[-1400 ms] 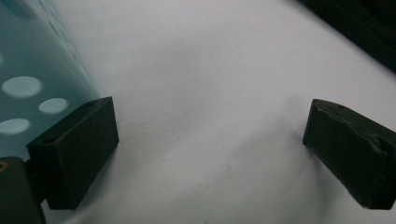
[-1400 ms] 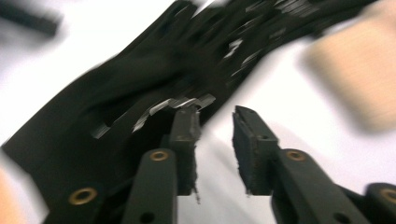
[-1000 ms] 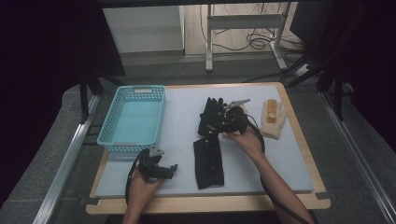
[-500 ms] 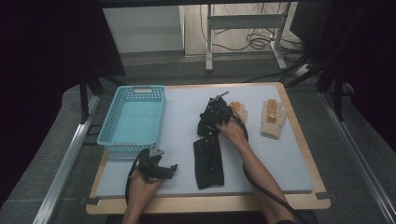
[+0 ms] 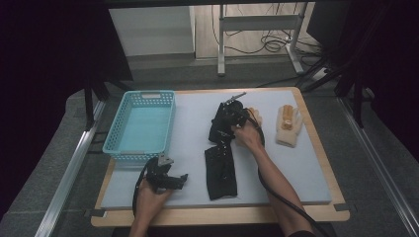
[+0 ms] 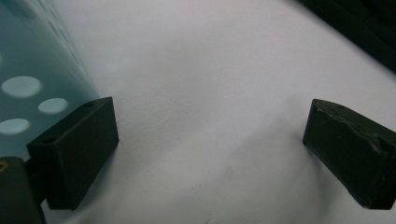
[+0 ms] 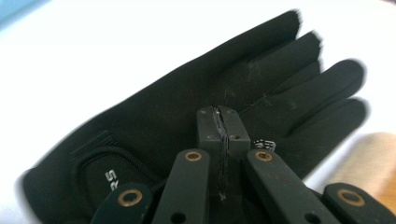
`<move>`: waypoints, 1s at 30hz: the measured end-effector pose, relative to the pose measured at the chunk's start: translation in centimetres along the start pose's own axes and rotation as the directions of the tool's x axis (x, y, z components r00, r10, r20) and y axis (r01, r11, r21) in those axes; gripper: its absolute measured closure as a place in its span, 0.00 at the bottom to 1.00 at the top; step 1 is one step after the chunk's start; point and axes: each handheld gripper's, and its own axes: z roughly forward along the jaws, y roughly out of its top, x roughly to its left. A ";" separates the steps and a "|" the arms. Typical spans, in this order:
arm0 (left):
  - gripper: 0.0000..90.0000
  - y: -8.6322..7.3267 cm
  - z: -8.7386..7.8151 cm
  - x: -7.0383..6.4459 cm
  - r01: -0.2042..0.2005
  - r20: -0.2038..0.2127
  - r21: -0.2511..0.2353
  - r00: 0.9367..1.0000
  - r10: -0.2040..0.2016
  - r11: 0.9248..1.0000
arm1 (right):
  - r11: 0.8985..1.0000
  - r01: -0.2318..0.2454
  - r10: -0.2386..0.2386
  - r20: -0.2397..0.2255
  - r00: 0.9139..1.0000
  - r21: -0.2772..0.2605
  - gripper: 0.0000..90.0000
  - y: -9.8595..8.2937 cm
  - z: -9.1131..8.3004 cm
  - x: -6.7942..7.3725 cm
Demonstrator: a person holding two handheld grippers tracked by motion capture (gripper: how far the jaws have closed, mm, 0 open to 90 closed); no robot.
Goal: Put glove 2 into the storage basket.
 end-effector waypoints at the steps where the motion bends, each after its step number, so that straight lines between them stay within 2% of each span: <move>1: 0.04 0.0 0.0 0.0 0.000 -0.001 -0.003 1.000 0.000 1.000 | 1.000 0.006 -0.006 0.001 1.000 -0.007 0.98 0.2 -0.5 -0.1; 6: 0.04 0.0 0.0 0.0 0.000 -0.001 -0.003 1.000 0.000 1.000 | 0.999 0.021 -0.021 0.005 1.000 -0.042 0.98 1.2 -2.5 -0.1; 8: 0.04 0.0 0.0 0.0 -0.002 -0.002 0.000 1.000 0.002 1.000 | 0.998 0.014 -0.014 -0.001 1.000 -0.061 0.98 1.5 -3.2 -0.3; 11: 0.04 0.0 0.0 0.0 -0.002 -0.002 0.000 1.000 0.002 1.000 | 0.996 0.012 -0.010 0.019 1.000 -0.085 0.98 2.2 -4.6 -0.8; 13: 0.04 0.0 0.0 0.0 -0.003 -0.003 0.000 1.000 0.003 1.000 | 0.995 0.007 -0.006 0.012 1.000 -0.098 0.98 2.6 -5.6 -1.3; 16: 0.04 0.0 0.0 0.0 -0.003 -0.002 -0.001 1.000 0.003 1.000 | 0.994 0.007 -0.008 -0.006 1.000 -0.110 0.98 3.0 -7.2 -1.2; 20: 0.04 0.0 0.0 0.0 -0.003 -0.003 -0.001 1.000 0.003 1.000 | 0.992 0.022 -0.027 -0.043 0.999 -0.123 0.98 2.8 -9.7 0.2; 22: 0.04 0.0 0.0 0.0 -0.002 -0.003 -0.002 1.000 0.002 1.000 | 0.991 0.042 -0.051 -0.061 0.997 -0.129 0.98 2.3 -11.0 1.4; 25: 0.04 0.0 0.0 0.0 -0.002 -0.002 -0.003 1.000 0.002 1.000 | 0.991 0.042 -0.057 -0.114 0.992 -0.129 0.98 0.6 -12.8 3.5; 26: 0.04 0.0 0.0 0.0 -0.004 -0.002 -0.003 1.000 0.004 1.000 | 0.991 0.056 -0.071 -0.120 0.990 -0.121 0.98 -0.1 -13.2 4.3; 28: 0.04 0.0 0.0 0.0 -0.002 -0.003 -0.004 1.000 0.002 1.000 | 0.992 0.079 -0.093 -0.130 0.987 -0.103 0.98 -1.5 -13.8 6.0; 30: 0.04 0.0 0.0 0.0 0.000 -0.003 -0.006 1.000 0.000 1.000 | 0.992 0.078 -0.093 -0.161 0.983 -0.096 0.98 -3.0 -14.1 7.3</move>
